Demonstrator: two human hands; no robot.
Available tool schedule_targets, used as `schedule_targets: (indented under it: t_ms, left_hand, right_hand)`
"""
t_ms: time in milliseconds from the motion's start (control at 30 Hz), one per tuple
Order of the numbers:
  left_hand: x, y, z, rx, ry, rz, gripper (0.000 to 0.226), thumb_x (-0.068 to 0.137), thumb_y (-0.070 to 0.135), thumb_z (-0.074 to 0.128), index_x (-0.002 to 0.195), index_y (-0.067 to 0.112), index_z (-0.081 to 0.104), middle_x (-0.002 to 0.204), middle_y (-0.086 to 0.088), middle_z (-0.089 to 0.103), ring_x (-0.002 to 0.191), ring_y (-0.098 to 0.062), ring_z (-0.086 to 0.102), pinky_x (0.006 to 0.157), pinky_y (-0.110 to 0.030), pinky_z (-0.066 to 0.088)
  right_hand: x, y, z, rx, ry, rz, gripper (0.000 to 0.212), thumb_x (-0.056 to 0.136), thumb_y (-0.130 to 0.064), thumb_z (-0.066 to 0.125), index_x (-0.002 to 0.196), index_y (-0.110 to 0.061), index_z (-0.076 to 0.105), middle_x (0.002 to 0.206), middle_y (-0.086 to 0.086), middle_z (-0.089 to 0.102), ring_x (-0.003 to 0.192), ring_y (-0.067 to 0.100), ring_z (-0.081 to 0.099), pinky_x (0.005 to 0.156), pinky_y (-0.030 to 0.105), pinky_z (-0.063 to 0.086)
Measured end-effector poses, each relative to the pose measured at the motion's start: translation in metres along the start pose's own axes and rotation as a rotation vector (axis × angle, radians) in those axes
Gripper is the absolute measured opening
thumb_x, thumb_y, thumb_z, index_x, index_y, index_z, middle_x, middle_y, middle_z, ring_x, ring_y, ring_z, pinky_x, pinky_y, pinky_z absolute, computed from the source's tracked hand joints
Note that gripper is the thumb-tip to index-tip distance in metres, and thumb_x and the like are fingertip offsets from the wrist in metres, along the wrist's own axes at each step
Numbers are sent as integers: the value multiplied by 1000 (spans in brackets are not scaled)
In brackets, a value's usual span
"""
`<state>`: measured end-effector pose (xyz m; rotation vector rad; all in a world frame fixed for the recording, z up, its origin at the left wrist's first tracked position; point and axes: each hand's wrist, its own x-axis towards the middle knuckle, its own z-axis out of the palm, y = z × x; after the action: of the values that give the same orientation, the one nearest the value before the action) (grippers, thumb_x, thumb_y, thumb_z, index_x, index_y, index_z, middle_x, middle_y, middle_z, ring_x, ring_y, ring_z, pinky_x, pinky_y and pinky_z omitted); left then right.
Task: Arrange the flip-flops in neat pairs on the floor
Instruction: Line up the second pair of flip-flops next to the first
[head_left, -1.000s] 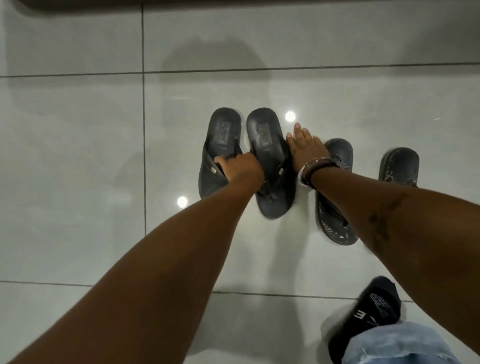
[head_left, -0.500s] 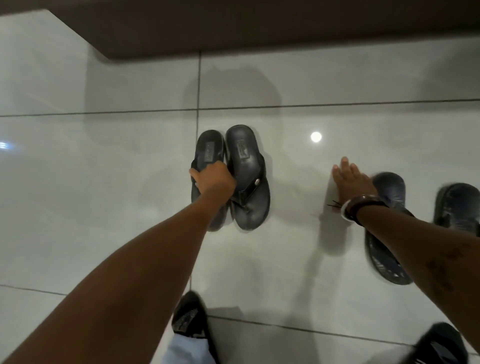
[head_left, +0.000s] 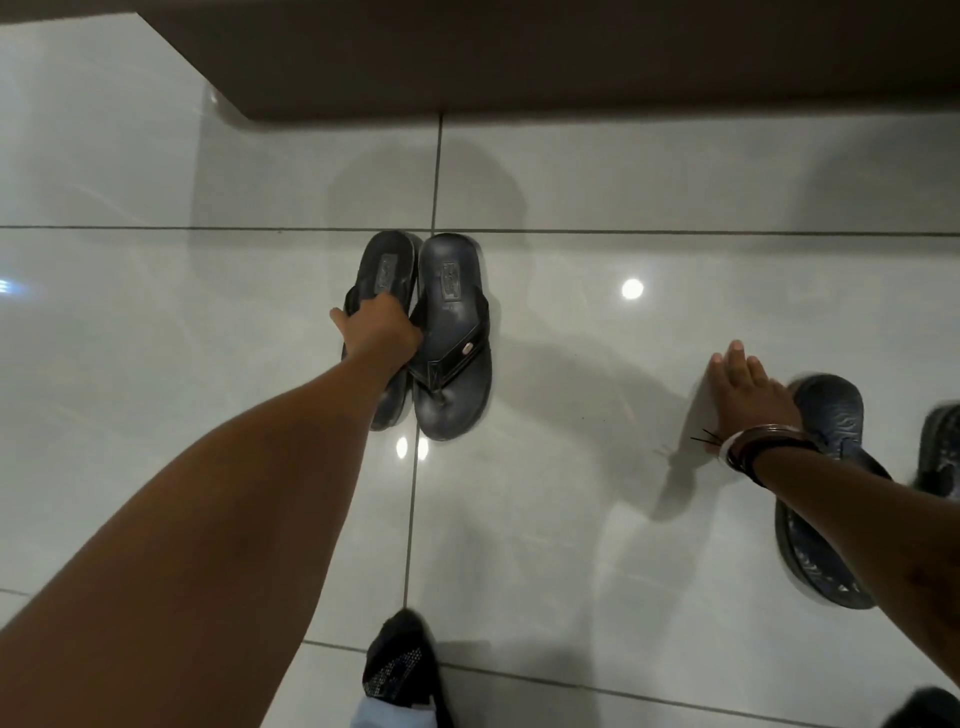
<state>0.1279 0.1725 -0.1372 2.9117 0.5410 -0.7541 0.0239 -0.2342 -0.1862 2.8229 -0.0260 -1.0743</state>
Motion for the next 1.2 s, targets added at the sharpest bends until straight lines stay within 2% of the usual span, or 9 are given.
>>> schedule_targets:
  t_ms: [200,433,500,600,700,800,900,1067,1200]
  left_hand:
    - [4,0,12,-52,20,-39,22,83,32,66,94,14,61,80,-7,65,79,-25,52,103,-48,27]
    - [-5,11,13,-49,15,-79,28,81,32,68,66,20,49,61,-2,52,79,-28,55,103,-48,28]
    - [-12,17,13,-33,36,-94,23,82,34,67,72,16,56,68,-6,57,89,-32,60,106,-49,25]
    - [-23,30,10,8,168,-122,33,88,42,54,77,11,59,79,-19,65,97,-39,61,113,-56,16]
    - [-48,58,17,141,317,76,49,95,41,44,95,-4,62,98,-34,64,103,-46,56,110,-63,22]
    - [-90,119,32,96,252,418,58,97,39,47,126,-11,49,125,-38,53,118,-47,48,108,-58,26]
    - [-127,184,53,6,101,539,67,96,43,49,143,-3,36,152,-25,35,141,-35,30,117,-51,15]
    - [-169,247,113,-55,-50,367,76,97,52,40,150,0,22,159,-20,18,147,-32,15,120,-51,9]
    - [-179,259,148,-30,-89,281,82,95,55,39,151,0,14,161,-19,13,148,-31,11,119,-51,6]
  right_hand:
    - [-3,-1,-5,9,-11,6,80,90,-15,55,147,-10,-1,158,15,-9,144,33,6,114,45,26]
    - [-2,4,-4,42,-11,-22,75,90,-7,50,148,-12,1,158,14,-10,145,32,5,113,45,26]
    - [-4,10,-6,62,-38,-29,70,93,-5,45,148,-12,2,158,13,-10,145,32,5,114,45,24]
    - [-11,13,-12,163,-73,-25,55,99,-9,32,148,-14,9,159,9,-9,146,28,2,117,45,14]
    - [-32,28,-22,272,66,67,58,92,-17,50,143,-9,24,159,13,4,143,30,13,116,46,17]
    - [-74,66,-24,365,214,283,64,85,-28,59,138,-2,33,155,19,17,137,34,24,113,49,23]
    - [-107,104,-6,417,164,478,74,84,-44,62,136,2,36,151,23,26,135,37,28,112,50,25]
    - [-107,137,42,380,-7,669,68,81,-58,59,123,-5,52,128,20,55,121,38,46,103,50,32]
    - [-93,135,59,472,37,747,24,71,-37,67,85,-19,62,95,11,70,102,32,58,95,49,33]
